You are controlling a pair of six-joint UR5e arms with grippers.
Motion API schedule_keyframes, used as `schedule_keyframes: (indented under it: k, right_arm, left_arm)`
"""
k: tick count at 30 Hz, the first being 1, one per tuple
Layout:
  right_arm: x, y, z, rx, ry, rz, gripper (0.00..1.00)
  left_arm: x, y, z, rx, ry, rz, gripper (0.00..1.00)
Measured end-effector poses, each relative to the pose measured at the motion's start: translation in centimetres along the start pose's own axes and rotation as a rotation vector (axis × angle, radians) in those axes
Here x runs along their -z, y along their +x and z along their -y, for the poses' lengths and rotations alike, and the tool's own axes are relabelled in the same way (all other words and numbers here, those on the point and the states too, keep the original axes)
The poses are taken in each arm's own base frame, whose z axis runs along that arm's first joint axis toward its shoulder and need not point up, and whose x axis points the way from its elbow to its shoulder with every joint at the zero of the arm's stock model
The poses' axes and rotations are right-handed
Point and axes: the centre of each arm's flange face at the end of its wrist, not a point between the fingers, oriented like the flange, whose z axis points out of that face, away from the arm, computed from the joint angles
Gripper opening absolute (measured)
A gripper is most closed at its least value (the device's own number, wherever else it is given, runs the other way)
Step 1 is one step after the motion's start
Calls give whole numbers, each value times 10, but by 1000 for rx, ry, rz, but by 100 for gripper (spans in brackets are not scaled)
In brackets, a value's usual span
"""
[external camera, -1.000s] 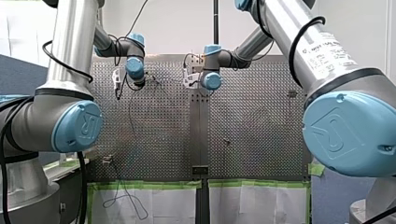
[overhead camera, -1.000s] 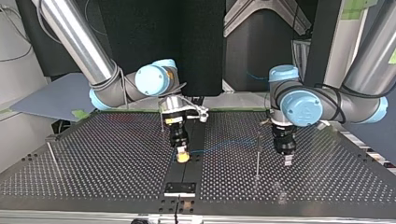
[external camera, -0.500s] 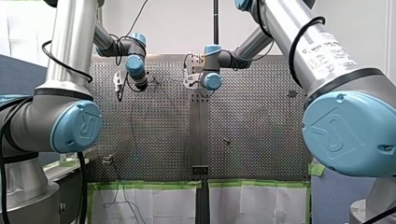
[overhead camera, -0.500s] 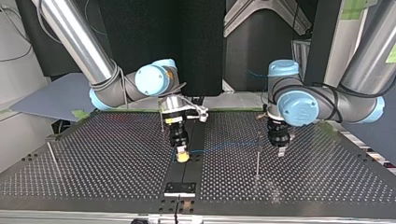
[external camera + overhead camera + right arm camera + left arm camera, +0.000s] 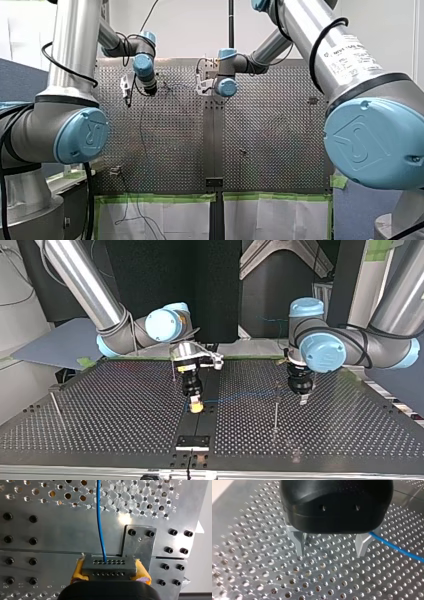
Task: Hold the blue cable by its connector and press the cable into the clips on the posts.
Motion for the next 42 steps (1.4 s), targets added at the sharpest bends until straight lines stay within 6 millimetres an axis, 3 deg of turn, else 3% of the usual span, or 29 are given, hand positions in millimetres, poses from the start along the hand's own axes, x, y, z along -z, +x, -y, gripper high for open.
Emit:
schedule_keyframes:
  k: [12, 25, 42]
  right_arm:
    - [0, 0, 0, 0, -1, -1, 0]
    - [-1, 1, -1, 1, -4, -3, 0]
    - [0, 1, 0, 10, -6, -1, 0]
  left_arm:
    - [22, 19, 1, -32, 14, -50, 100]
    - [54, -6, 12, -25, 44, -1, 100]
    - [81, -6, 31, -42, 97, -4, 100]
